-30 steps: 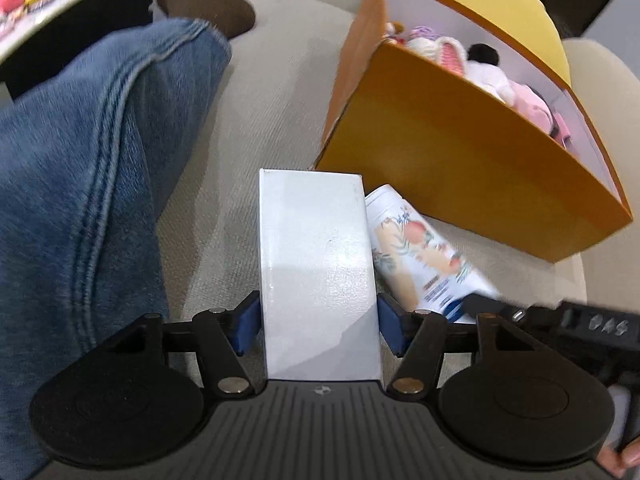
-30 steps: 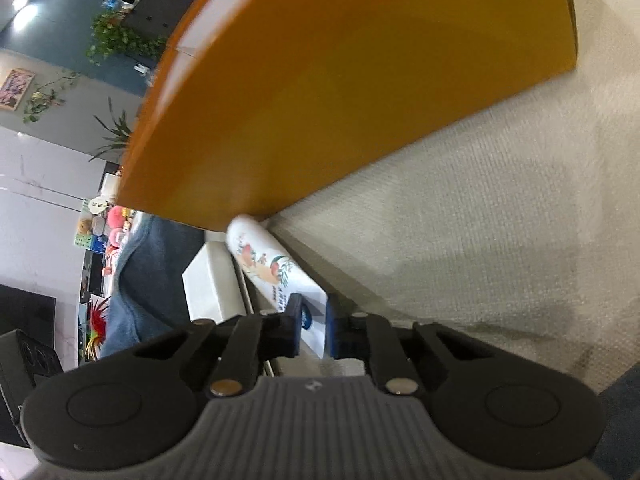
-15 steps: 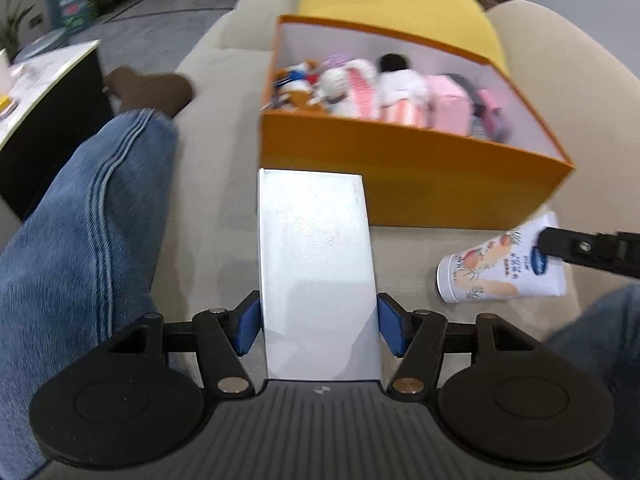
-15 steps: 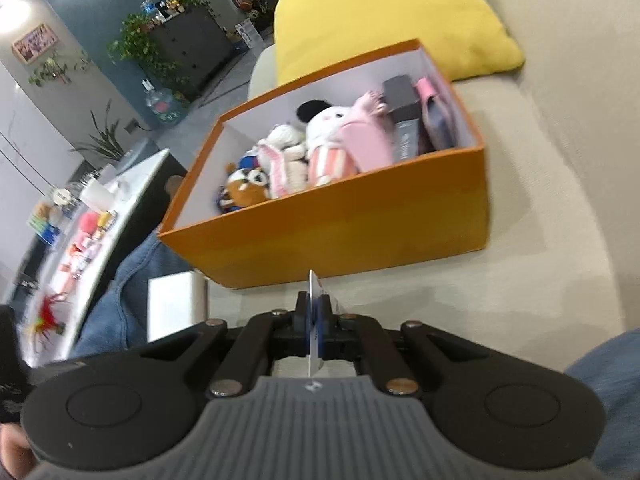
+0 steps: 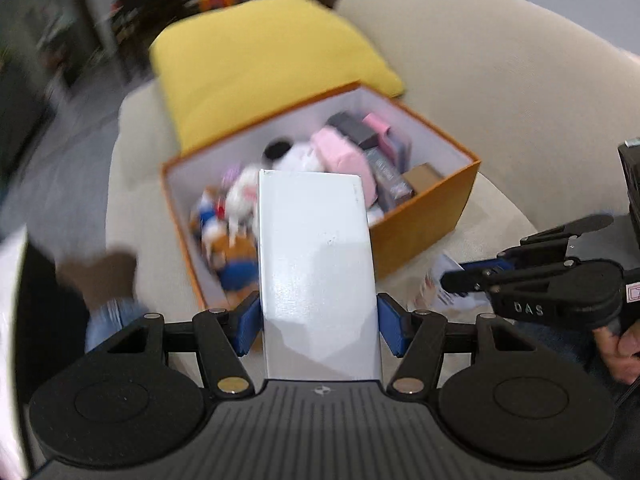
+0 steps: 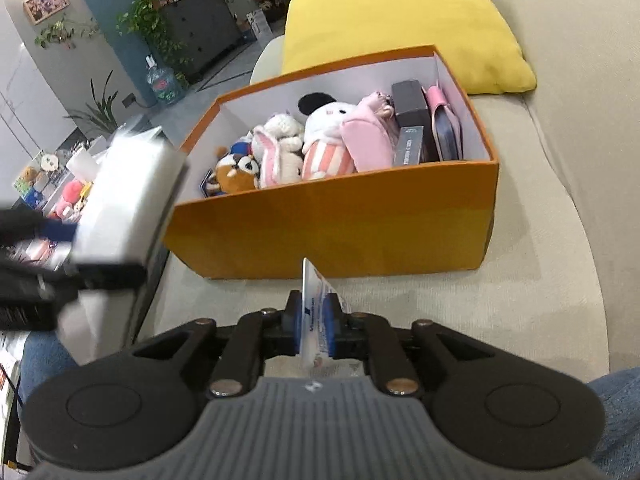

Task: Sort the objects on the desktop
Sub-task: 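Lift the white box and white tube and carry both over the orange box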

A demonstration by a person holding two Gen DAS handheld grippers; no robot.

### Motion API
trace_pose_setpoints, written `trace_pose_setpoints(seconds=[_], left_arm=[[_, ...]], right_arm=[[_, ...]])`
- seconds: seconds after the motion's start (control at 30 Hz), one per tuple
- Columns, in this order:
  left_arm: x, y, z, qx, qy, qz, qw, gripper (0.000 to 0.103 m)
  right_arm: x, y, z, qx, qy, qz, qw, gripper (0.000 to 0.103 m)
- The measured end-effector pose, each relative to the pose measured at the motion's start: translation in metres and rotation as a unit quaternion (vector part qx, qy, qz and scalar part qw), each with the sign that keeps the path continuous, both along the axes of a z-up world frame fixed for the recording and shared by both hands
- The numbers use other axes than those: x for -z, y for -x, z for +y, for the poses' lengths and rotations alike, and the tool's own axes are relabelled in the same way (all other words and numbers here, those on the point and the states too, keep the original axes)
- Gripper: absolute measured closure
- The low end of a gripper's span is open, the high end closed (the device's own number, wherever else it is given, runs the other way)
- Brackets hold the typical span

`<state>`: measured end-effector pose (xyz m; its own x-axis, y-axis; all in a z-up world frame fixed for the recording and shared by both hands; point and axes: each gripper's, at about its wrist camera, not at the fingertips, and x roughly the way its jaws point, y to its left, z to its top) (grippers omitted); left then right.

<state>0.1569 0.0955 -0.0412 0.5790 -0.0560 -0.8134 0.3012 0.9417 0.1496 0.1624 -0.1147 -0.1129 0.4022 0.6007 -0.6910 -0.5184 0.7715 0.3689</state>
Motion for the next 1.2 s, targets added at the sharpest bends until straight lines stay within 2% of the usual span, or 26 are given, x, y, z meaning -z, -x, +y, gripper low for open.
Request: trace_pose_setpoints(seconds=[0.07,0.17,0.27,0.37,0.47,0.53,0.67,0.87,1.03,1.2], left_arm=[[-0.012,-0.015,-0.011,0.038,-0.039,-0.012,0.9985,0.033],[-0.021,-0.039,-0.026,0.091,-0.091,-0.018,0.9915,0.033],[-0.025,-0.062,-0.038,0.126,-0.130,-0.016,0.9833,0.033],[-0.022,-0.085,-0.045,0.166,-0.151,0.007,0.9744,0.033],[-0.015,-0.105,-0.047,0.192,-0.158,0.032,0.9682,0.033],[-0.009,-0.113,-0.047,0.217,-0.167,0.040,0.9609,0.033],[0.004,-0.130,-0.044,0.261,-0.176,0.073,0.9464,0.033],[0.034,-0.151,-0.030,0.321,-0.183,0.125,0.9210,0.033],[0.061,-0.158,-0.027,0.377,-0.168,0.176,0.8936,0.033],[0.084,-0.164,-0.026,0.407,-0.150,0.207,0.8771,0.033]], right_arm=[[-0.004,-0.002,-0.004,0.003,0.002,-0.003,1.000,0.098],[-0.017,-0.006,-0.018,-0.007,-0.030,0.016,0.999,0.099],[-0.041,-0.010,-0.036,-0.017,-0.052,0.011,0.998,0.099],[-0.067,-0.019,-0.055,-0.015,-0.077,0.006,0.997,0.099],[-0.091,-0.032,-0.072,-0.005,-0.112,0.005,0.994,0.099],[-0.106,-0.042,-0.080,0.007,-0.127,-0.010,0.992,0.099],[-0.122,-0.061,-0.084,0.036,-0.119,-0.049,0.991,0.098],[-0.121,-0.106,-0.059,0.032,-0.117,-0.043,0.992,0.099],[-0.113,-0.134,-0.028,0.015,-0.093,-0.041,0.995,0.099],[-0.106,-0.148,-0.015,0.008,-0.090,-0.031,0.995,0.099]])
